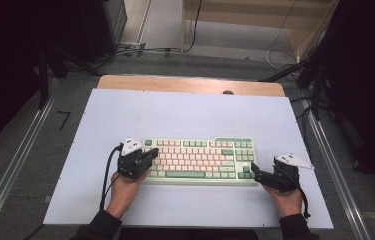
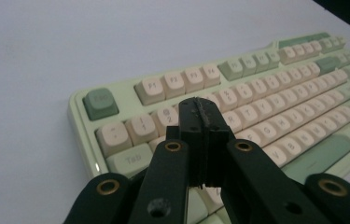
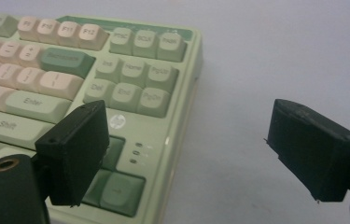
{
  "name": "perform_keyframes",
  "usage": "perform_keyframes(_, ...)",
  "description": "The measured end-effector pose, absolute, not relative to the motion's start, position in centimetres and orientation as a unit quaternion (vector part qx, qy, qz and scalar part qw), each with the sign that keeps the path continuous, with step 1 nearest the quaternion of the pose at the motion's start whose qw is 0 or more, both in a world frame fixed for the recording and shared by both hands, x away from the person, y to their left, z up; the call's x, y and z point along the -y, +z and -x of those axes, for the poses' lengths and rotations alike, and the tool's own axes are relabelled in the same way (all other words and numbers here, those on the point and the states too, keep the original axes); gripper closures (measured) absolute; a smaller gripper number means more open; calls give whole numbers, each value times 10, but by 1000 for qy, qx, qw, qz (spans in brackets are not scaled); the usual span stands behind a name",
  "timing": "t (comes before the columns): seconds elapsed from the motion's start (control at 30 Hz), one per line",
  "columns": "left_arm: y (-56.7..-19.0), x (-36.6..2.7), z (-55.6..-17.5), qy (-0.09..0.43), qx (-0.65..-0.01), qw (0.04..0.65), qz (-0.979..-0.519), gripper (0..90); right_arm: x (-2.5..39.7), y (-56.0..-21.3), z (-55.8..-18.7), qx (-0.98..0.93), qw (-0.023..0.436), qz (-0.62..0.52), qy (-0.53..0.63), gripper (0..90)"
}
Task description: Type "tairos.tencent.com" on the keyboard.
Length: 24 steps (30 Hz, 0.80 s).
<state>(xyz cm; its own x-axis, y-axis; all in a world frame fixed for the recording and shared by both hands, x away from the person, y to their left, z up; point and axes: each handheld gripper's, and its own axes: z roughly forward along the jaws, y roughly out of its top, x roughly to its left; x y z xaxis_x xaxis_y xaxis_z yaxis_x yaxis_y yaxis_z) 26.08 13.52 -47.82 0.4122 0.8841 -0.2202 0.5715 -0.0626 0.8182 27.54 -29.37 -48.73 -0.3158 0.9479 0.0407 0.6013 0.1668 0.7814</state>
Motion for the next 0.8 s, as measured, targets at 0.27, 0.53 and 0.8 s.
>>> perform_keyframes(0.27, -486, -137, -254, 158, -518, 431, -722, 900, 273, -486, -286, -743, 229, -509, 370, 112)
perform_keyframes(0.53, -491, -132, -257, 157, -522, 425, -723, 900, 269, -486, -288, -747, 226, -504, 371, 112)
perform_keyframes(0.8, -492, -130, -261, 161, -523, 417, -725, 900, 273, -486, -286, -743, 228, -508, 371, 112)
